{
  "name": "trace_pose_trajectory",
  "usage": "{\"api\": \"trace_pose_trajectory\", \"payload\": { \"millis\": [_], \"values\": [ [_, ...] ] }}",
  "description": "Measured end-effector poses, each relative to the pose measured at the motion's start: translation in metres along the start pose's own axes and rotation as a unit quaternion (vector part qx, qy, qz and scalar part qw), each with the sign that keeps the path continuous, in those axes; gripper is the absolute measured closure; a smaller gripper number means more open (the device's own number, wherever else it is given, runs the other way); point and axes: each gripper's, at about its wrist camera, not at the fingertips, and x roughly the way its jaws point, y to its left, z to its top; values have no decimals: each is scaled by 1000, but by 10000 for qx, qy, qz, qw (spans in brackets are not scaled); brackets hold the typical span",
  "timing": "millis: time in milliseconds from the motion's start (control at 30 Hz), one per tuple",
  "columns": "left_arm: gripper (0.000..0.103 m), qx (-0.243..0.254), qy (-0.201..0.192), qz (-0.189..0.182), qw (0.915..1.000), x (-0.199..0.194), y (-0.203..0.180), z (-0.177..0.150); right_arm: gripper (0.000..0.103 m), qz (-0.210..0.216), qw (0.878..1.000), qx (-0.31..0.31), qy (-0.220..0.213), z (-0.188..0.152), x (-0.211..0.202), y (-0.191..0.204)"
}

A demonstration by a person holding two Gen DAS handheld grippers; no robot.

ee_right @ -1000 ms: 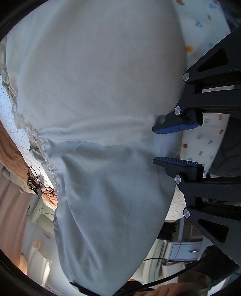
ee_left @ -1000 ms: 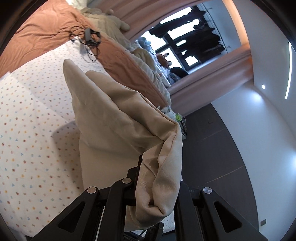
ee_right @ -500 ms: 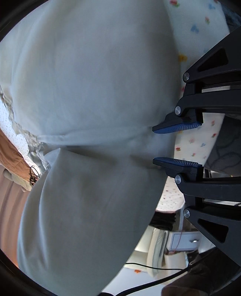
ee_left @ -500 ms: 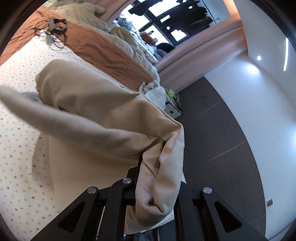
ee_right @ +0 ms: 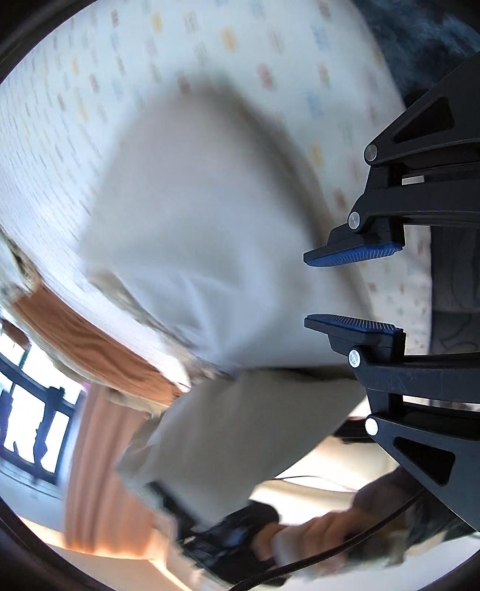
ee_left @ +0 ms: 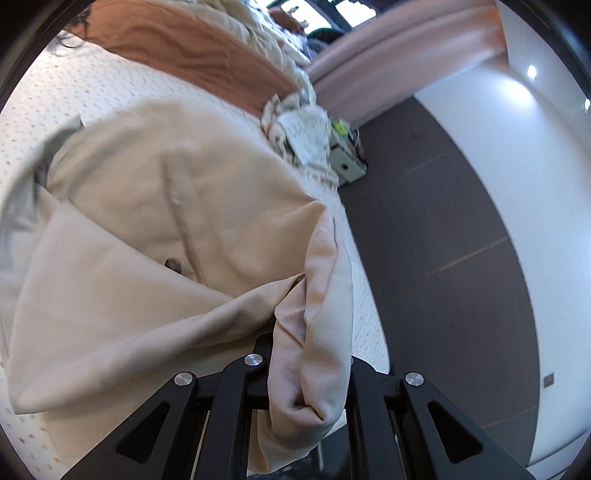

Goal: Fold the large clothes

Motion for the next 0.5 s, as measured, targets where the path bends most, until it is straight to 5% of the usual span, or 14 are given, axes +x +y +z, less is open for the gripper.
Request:
{"api": "trace_pose_trajectory", "payload": {
  "millis": [500],
  "values": [
    [95,300,1170,372,9920,108,-11,-90,75,-170,9973,553,-458,21,-61,-64]
  ]
}}
